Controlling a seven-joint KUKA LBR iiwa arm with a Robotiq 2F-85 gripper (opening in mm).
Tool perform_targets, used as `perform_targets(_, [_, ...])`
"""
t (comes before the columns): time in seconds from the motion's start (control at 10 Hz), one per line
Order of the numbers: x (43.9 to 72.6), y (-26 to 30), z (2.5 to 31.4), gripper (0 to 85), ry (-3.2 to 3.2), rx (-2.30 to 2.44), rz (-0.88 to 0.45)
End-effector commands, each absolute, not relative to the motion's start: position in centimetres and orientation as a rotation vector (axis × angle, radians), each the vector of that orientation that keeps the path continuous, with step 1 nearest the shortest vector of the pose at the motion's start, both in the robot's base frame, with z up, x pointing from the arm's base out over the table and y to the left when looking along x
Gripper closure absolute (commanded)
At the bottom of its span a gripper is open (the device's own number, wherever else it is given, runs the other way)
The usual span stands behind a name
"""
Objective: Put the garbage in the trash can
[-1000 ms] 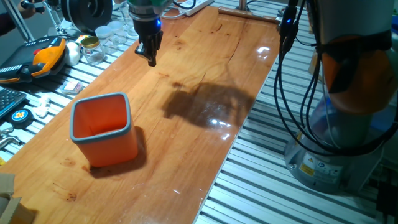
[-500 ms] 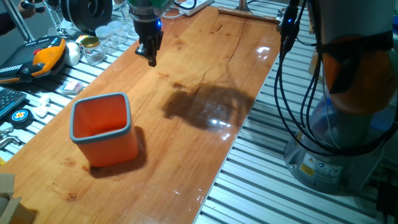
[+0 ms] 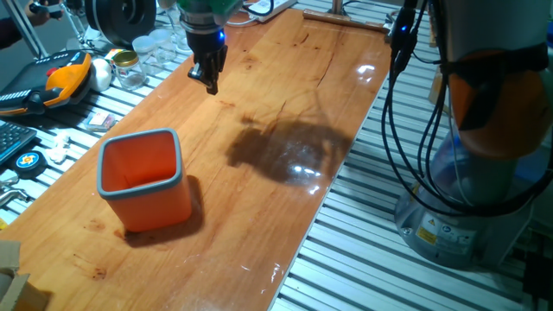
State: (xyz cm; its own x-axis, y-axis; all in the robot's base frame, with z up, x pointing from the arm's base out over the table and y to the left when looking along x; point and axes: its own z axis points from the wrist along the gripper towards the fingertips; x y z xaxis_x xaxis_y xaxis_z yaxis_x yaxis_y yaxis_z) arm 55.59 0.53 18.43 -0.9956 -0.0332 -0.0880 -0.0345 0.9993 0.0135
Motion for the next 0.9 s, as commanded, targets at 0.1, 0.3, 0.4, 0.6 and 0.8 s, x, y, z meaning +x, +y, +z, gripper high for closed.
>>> perform_targets(0.1, [55.70,0.57,18.28,85.0,3.047,-0.052,0.014])
perform_targets(0.3, [55.72,0.67,18.36,85.0,3.045,-0.054,0.021])
perform_targets(0.4, [55.77,0.77,18.42,85.0,3.047,-0.056,0.021])
perform_targets(0.6, [55.78,0.80,18.47,85.0,3.048,-0.056,0.019])
perform_targets(0.8, [55.75,0.76,18.43,85.0,3.051,-0.058,0.021])
